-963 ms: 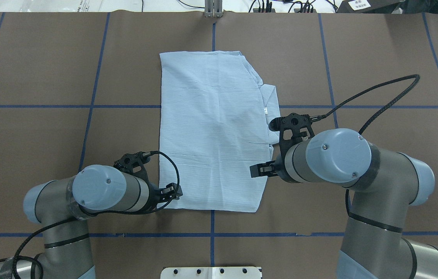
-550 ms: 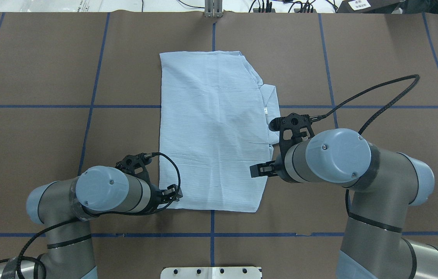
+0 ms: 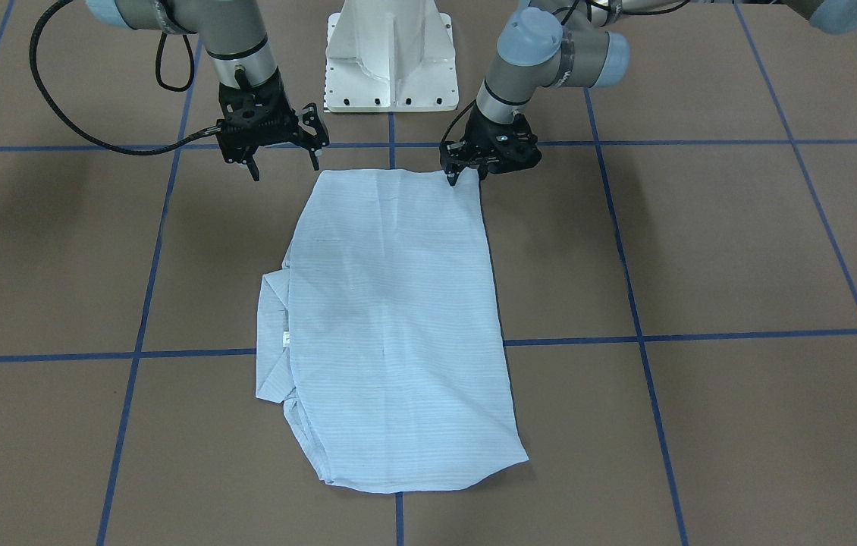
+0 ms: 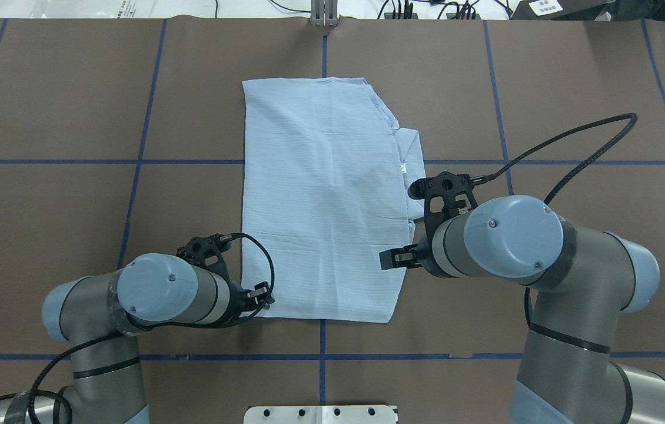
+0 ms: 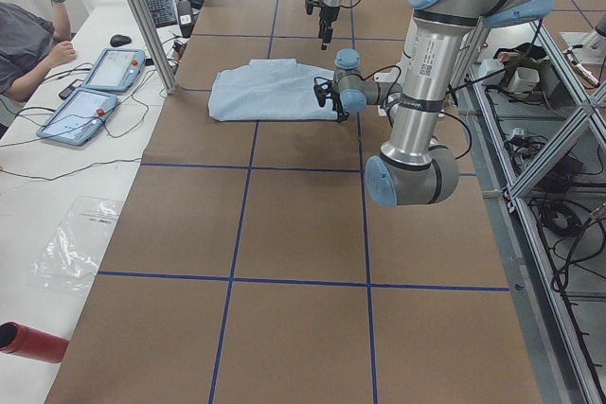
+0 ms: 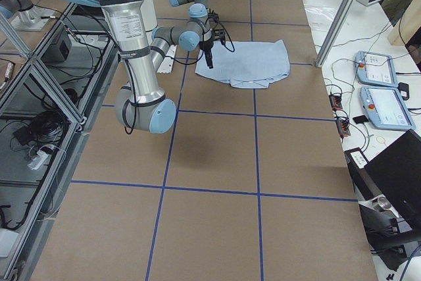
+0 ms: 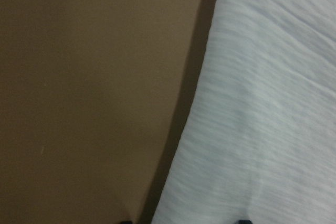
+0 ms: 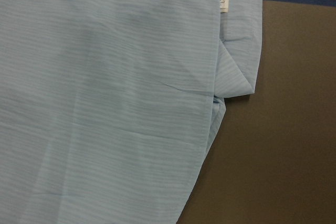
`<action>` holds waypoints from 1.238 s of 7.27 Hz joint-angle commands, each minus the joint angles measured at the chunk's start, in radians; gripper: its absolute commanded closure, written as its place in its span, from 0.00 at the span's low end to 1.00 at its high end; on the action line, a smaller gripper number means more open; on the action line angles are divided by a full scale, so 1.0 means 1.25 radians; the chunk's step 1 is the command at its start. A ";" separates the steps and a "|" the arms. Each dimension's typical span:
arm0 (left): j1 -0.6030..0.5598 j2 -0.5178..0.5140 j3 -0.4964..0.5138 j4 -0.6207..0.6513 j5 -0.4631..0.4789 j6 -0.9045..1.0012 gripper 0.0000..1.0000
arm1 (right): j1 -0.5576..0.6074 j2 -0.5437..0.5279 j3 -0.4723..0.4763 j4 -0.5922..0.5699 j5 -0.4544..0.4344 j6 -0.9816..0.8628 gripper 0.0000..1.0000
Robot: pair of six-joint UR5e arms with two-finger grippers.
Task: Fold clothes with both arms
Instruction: 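Move the left gripper to the shirt's edge nearest the robot, then move the right gripper to the shirt's near corner beside the left gripper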
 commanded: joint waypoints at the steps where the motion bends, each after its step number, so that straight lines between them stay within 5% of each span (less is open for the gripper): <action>1: 0.000 -0.002 -0.013 0.016 -0.003 0.001 0.65 | 0.001 0.000 0.000 0.000 -0.001 0.000 0.00; 4: -0.001 -0.004 -0.023 0.021 -0.003 0.000 1.00 | 0.001 -0.001 0.000 0.000 -0.001 0.000 0.00; 6: -0.002 -0.005 -0.031 0.022 -0.004 0.000 1.00 | -0.003 -0.002 -0.006 0.000 -0.001 0.033 0.00; 9: -0.010 -0.005 -0.029 0.021 -0.004 0.000 1.00 | -0.109 0.028 -0.022 -0.001 -0.058 0.344 0.00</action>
